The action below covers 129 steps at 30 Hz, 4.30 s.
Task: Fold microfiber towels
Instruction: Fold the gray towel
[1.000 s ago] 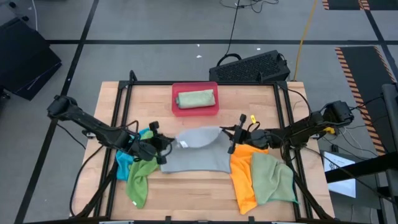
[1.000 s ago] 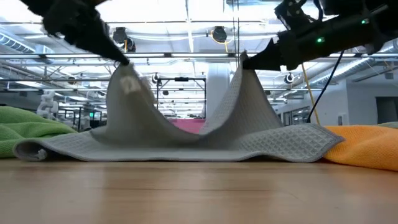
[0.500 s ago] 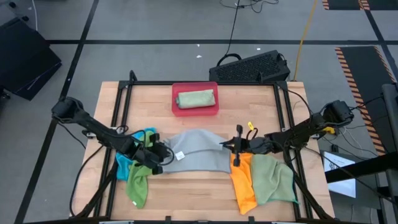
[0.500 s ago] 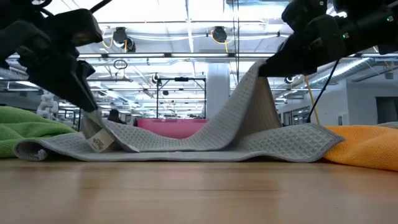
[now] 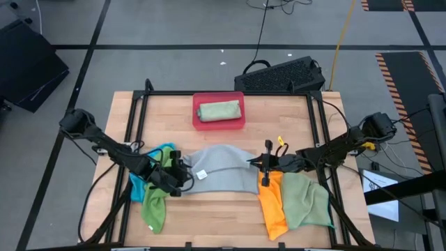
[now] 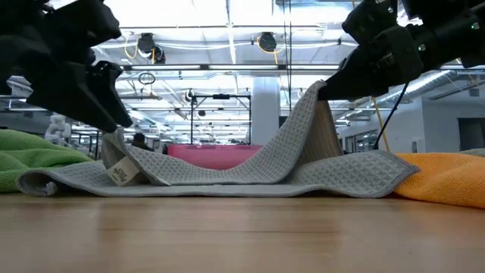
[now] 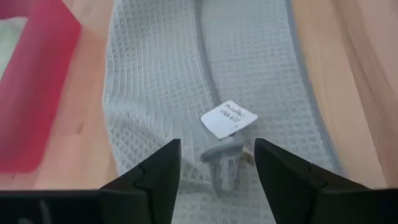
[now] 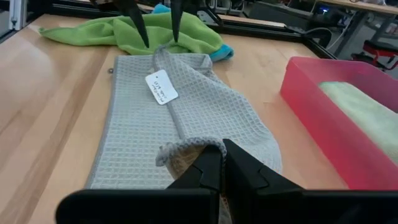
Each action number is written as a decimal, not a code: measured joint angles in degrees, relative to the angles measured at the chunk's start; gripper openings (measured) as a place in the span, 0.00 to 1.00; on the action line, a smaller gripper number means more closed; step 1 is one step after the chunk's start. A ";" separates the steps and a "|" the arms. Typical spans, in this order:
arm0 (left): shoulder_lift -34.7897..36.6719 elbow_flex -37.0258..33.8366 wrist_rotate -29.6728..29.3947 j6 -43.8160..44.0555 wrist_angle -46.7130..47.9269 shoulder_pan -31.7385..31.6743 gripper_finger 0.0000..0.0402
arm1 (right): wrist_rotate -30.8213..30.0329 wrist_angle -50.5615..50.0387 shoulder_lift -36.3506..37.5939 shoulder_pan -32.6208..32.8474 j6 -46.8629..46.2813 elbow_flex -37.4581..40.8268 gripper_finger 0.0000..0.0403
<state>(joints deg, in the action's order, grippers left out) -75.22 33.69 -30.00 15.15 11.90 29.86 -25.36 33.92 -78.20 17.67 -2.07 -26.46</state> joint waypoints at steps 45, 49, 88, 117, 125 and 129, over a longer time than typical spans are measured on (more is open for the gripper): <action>-1.92 0.04 4.48 -10.29 -6.60 -17.76 0.03 | 0.04 -11.12 -4.31 7.99 7.27 0.00 0.33; -1.92 0.04 4.95 -10.30 -6.60 -17.81 0.01 | -0.15 -7.13 -6.81 7.96 1.73 0.00 0.33; -1.92 0.59 6.15 -10.73 -8.52 -16.27 0.01 | -19.81 0.36 -15.29 11.22 -12.41 0.00 0.02; 3.30 39.34 -17.67 -25.83 -4.09 16.89 0.03 | -26.91 -25.70 9.92 24.99 19.82 -40.44 0.01; 3.19 37.80 -6.95 -15.32 -0.35 18.76 0.02 | -27.04 -25.83 6.26 26.43 16.17 -41.62 0.01; 3.19 37.77 -14.76 -10.69 11.59 18.12 0.03 | -28.44 -25.84 5.97 25.03 16.20 -40.94 0.01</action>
<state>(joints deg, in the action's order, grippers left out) -72.03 71.46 -44.76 4.46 23.49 47.99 -53.80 8.07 -72.23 42.70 14.13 -67.40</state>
